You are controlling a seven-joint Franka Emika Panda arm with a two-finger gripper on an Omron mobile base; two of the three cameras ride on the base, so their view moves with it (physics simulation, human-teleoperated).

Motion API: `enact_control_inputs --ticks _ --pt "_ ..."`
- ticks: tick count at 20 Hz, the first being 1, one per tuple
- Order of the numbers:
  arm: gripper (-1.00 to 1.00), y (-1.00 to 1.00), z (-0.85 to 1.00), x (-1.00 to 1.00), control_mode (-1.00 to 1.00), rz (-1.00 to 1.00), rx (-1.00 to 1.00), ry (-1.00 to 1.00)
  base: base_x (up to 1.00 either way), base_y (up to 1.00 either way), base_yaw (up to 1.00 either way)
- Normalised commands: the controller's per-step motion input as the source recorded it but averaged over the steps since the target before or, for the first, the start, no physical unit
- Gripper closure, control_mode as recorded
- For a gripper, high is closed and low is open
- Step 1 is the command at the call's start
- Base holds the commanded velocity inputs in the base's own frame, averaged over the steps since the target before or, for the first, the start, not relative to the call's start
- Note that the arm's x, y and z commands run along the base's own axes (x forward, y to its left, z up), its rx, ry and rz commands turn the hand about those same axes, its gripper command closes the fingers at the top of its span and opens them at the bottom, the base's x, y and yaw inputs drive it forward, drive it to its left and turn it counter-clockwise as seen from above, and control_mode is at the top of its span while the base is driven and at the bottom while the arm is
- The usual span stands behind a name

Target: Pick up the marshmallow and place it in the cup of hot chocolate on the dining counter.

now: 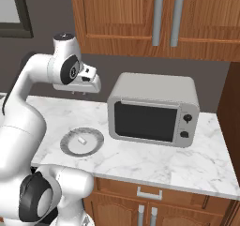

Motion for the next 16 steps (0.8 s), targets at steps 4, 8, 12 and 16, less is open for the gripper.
enact_control_inputs --ticks 4,8,12,16 --pt "-1.0 0.0 -0.32 0.0 -1.0 0.0 -0.01 0.07 0.0 0.0 0.0" --pt "-1.0 0.1 -0.58 0.0 -1.0 0.09 -0.03 0.02 0.0 0.0 0.0" --pt "-1.0 0.17 -0.35 0.0 -1.0 0.13 -0.05 0.06 0.0 0.0 0.0" --pt "-1.0 0.22 -0.4 0.06 -1.0 0.14 -0.01 0.14 0.0 0.0 0.0"
